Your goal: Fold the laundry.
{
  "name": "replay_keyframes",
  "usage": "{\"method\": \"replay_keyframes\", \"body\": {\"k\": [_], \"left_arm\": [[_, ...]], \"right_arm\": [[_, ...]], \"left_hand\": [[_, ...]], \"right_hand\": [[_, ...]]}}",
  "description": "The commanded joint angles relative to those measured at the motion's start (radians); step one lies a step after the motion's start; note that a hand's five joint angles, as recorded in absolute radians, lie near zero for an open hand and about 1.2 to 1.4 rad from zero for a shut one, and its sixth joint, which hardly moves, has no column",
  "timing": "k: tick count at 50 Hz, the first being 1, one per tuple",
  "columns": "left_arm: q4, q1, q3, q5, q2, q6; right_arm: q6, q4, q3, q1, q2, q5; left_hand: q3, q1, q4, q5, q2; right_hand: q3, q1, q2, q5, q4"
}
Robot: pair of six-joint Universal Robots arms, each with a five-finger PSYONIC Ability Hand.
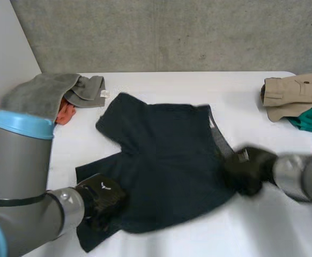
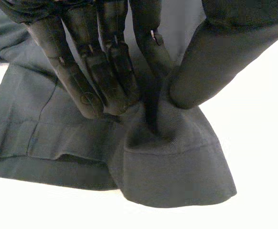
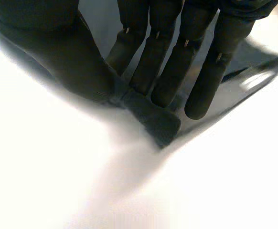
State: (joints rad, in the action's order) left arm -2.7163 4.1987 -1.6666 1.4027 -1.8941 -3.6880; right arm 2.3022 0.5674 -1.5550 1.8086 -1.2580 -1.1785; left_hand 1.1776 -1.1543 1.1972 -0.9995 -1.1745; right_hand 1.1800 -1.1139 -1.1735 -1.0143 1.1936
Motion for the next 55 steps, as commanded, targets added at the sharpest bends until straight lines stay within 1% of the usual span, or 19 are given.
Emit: {"method": "replay_keyframes", "body": {"k": [1,2,6,13,17,20,25,28,29,31,36,41,46,47,48,49,50,51,55], "left_arm": [[0.110,0.024,-0.004,-0.059,0.023,-0.078],[0.127,0.021,0.008,-0.065,0.024,-0.081],[0.138,0.021,0.060,-0.067,0.021,-0.084],[0.127,0.038,0.214,-0.022,-0.039,-0.086],[0.107,0.046,0.359,-0.022,-0.097,-0.069],[0.079,0.041,0.491,-0.014,-0.172,-0.059],[0.067,0.020,0.767,0.036,-0.321,-0.052],[0.066,0.012,0.887,0.053,-0.391,-0.047],[0.066,0.006,0.965,0.061,-0.443,-0.047],[0.067,0.001,1.039,0.071,-0.493,-0.055],[0.043,-0.002,1.280,0.122,-0.669,-0.058],[-0.045,-0.003,1.389,0.131,-0.764,-0.055],[-0.123,-0.012,1.424,0.151,-0.815,-0.052],[-0.129,-0.014,1.424,0.150,-0.816,-0.049],[-0.134,-0.016,1.423,0.150,-0.818,-0.049],[-0.140,-0.019,1.423,0.148,-0.819,-0.046],[-0.149,-0.025,1.417,0.145,-0.818,-0.046],[-0.154,-0.028,1.412,0.145,-0.816,-0.046],[-0.183,-0.040,1.375,0.153,-0.786,-0.049]], "right_arm": [[-0.397,0.172,-0.212,-0.080,-0.121,0.013],[-0.332,0.128,-0.206,-0.065,-0.115,0.026],[-0.198,0.046,-0.163,-0.042,-0.072,0.030],[-0.063,-0.032,-0.028,-0.023,0.022,0.019],[0.040,-0.081,0.059,-0.032,0.083,-0.012],[0.120,-0.129,0.128,-0.046,0.115,-0.033],[0.235,-0.266,0.225,-0.057,0.164,-0.073],[0.278,-0.328,0.259,-0.052,0.187,-0.101],[0.302,-0.381,0.277,-0.048,0.209,-0.122],[0.324,-0.437,0.294,-0.040,0.233,-0.141],[0.376,-0.668,0.331,-0.012,0.327,-0.223],[0.401,-0.848,0.334,0.001,0.377,-0.268],[0.434,-0.981,0.334,0.008,0.426,-0.283],[0.437,-0.992,0.337,0.014,0.439,-0.283],[0.439,-1.004,0.340,0.018,0.453,-0.285],[0.442,-1.012,0.345,0.024,0.465,-0.286],[0.441,-1.003,0.349,0.037,0.486,-0.293],[0.436,-0.992,0.354,0.043,0.496,-0.299],[0.418,-0.934,0.369,0.054,0.506,-0.320]], "left_hand": [[0.219,-0.242,0.199,-0.222,-0.222],[0.219,-0.242,0.199,-0.222,-0.222],[0.219,-0.242,0.199,-0.222,-0.222],[0.219,-0.242,0.199,-0.222,-0.222],[0.219,-0.242,0.199,-0.222,-0.222],[0.219,-0.242,0.199,-0.222,-0.222],[0.219,-0.242,0.199,-0.222,-0.222],[0.219,-0.242,0.199,-0.222,-0.222],[0.219,-0.242,0.199,-0.222,-0.222],[0.219,-0.242,0.199,-0.222,-0.222],[0.219,-0.242,0.199,-0.222,-0.222],[0.219,-0.242,0.199,-0.222,-0.222],[0.219,-0.242,0.199,-0.222,-0.222],[0.219,-0.242,0.199,-0.222,-0.222],[0.152,-0.175,0.133,-0.156,-0.155],[-0.180,0.157,-0.199,0.176,0.177],[-0.892,0.869,-0.912,0.889,0.889],[-1.003,0.980,-1.023,1.000,1.000],[-1.003,0.980,-1.023,1.000,1.000]], "right_hand": [[0.216,-0.282,-0.223,-0.207,0.203],[0.216,-0.282,-0.223,-0.207,0.203],[0.216,-0.282,-0.223,-0.207,0.203],[0.216,-0.282,-0.223,-0.207,0.203],[0.216,-0.282,-0.223,-0.207,0.203],[0.216,-0.282,-0.223,-0.207,0.203],[0.216,-0.282,-0.223,-0.207,0.203],[0.216,-0.282,-0.223,-0.207,0.203],[0.216,-0.282,-0.223,-0.207,0.203],[0.216,-0.282,-0.223,-0.207,0.203],[0.216,-0.282,-0.223,-0.207,0.203],[0.216,-0.282,-0.223,-0.207,0.203],[0.216,-0.282,-0.223,-0.207,0.203],[0.053,-0.119,-0.060,-0.044,0.040],[-0.225,0.159,0.218,0.233,-0.238],[-0.585,0.519,0.578,0.594,-0.598],[-1.005,0.939,0.999,1.014,-1.019],[-1.005,0.939,0.999,1.014,-1.019],[-1.005,0.939,0.999,1.014,-1.019]]}}
